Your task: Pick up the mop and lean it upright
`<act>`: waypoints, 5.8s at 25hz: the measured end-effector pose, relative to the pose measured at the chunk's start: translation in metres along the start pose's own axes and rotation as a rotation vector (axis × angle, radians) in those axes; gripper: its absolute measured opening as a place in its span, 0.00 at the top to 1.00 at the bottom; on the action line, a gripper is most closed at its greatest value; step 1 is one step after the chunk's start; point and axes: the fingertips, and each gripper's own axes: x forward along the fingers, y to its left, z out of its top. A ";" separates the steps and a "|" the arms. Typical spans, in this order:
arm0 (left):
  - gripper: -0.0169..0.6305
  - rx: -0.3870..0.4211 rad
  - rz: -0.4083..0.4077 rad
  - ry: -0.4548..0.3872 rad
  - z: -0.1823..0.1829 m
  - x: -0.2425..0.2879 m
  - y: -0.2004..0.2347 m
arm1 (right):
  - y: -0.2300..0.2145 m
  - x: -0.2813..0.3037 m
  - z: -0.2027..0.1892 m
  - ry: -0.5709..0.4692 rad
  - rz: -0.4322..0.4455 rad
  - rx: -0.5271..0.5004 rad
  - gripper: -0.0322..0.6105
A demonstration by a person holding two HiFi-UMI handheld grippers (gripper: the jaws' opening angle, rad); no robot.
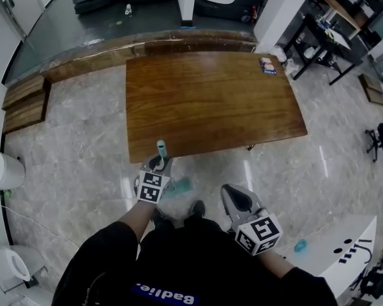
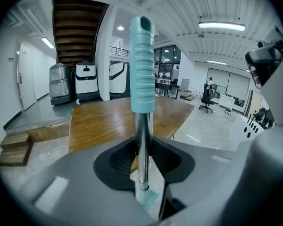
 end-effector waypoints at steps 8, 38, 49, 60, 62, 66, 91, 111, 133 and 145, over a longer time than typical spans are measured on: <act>0.79 -0.015 -0.012 0.003 -0.020 -0.039 -0.017 | 0.016 0.008 0.006 -0.022 0.049 -0.019 0.94; 0.79 -0.035 0.201 -0.134 -0.009 -0.183 0.084 | 0.119 0.072 0.034 -0.079 0.262 -0.093 0.94; 0.79 -0.041 0.251 -0.157 -0.012 -0.218 0.138 | 0.158 0.098 0.033 -0.073 0.284 -0.089 0.94; 0.79 -0.021 0.245 -0.209 -0.004 -0.234 0.182 | 0.195 0.121 0.030 -0.057 0.267 -0.106 0.94; 0.79 -0.016 0.240 -0.215 -0.001 -0.233 0.186 | 0.199 0.124 0.030 -0.053 0.262 -0.107 0.94; 0.79 -0.017 0.234 -0.212 0.004 -0.230 0.196 | 0.199 0.130 0.033 -0.050 0.250 -0.104 0.94; 0.79 -0.025 0.314 -0.155 0.033 -0.163 0.225 | 0.109 0.199 0.080 -0.034 0.386 -0.073 0.94; 0.78 -0.011 0.346 -0.097 0.040 -0.132 0.233 | 0.081 0.230 0.074 0.023 0.485 -0.025 0.94; 0.78 0.268 -0.236 -0.099 0.026 -0.115 0.298 | 0.148 0.288 0.091 -0.031 0.168 0.034 0.94; 0.79 0.517 -0.679 -0.069 0.024 -0.097 0.268 | 0.152 0.281 0.077 -0.053 -0.040 0.111 0.94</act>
